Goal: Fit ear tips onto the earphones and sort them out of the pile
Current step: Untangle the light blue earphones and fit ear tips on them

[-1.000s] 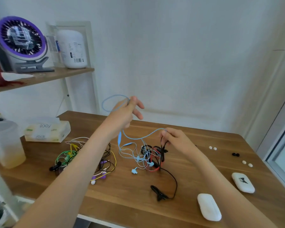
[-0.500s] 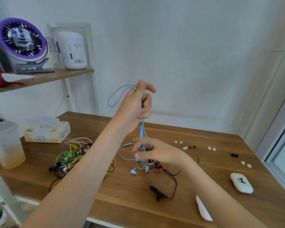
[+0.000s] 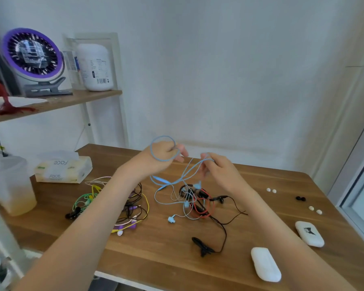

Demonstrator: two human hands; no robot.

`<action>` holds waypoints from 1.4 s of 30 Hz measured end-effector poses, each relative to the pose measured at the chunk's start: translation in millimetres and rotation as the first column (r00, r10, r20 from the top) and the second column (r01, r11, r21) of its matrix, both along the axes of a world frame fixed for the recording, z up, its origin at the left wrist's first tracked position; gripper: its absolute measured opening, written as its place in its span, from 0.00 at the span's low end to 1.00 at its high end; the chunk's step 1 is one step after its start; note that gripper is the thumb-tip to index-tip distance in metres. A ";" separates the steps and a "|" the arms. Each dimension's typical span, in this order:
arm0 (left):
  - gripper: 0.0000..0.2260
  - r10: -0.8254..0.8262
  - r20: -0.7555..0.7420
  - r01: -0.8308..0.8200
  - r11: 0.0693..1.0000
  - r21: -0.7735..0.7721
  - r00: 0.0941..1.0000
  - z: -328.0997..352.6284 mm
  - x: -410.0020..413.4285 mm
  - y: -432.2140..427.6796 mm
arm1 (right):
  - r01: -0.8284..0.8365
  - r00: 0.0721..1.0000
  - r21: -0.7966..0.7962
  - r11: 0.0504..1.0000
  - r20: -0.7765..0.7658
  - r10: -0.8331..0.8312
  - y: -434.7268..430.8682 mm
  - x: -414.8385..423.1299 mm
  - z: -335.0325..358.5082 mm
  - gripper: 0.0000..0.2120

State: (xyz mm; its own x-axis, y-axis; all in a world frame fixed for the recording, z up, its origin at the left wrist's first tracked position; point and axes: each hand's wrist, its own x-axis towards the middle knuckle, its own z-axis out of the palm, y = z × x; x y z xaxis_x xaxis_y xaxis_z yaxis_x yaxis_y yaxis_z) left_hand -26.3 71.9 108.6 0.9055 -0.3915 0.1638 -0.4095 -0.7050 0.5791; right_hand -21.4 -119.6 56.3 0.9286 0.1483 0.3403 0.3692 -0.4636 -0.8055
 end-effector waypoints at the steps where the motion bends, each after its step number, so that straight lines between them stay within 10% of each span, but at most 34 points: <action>1: 0.15 -0.026 -0.031 0.024 0.999 -0.045 0.999 -2.0 -2.4 -3.7 | -0.010 1.000 -0.001 1.000 0.023 0.010 0.5 -0.2 4.5 0.19; 8: 0.18 -0.142 -0.334 0.002 0.922 -0.387 0.932 1.6 -11.1 -30.0 | 0.003 0.999 0.067 0.998 0.041 -0.006 -5.7 -9.0 26.6 0.16; 15: 0.23 -0.129 -0.220 0.088 0.978 -0.190 0.967 -1.6 -19.0 -50.2 | 0.085 0.992 -0.308 0.948 0.115 -0.052 -7.7 -5.3 26.5 0.14; 29: 0.16 -0.141 -0.094 0.050 0.772 -0.634 0.986 -0.9 -17.6 -45.8 | 0.065 0.977 -0.326 0.943 -0.172 -0.126 -46.1 2.7 -21.1 0.12; 35: 0.19 -0.255 -0.162 0.040 0.638 -0.769 0.953 -4.7 -17.5 -62.1 | 0.011 0.956 -0.105 0.994 -0.292 -0.041 -84.3 -3.4 -41.9 0.10; 42: 0.16 -0.244 -0.241 0.037 0.771 -0.636 0.939 -23.3 -8.2 -100.1 | 0.174 0.953 -0.193 0.966 -0.216 -0.215 -124.3 -13.6 -68.7 0.11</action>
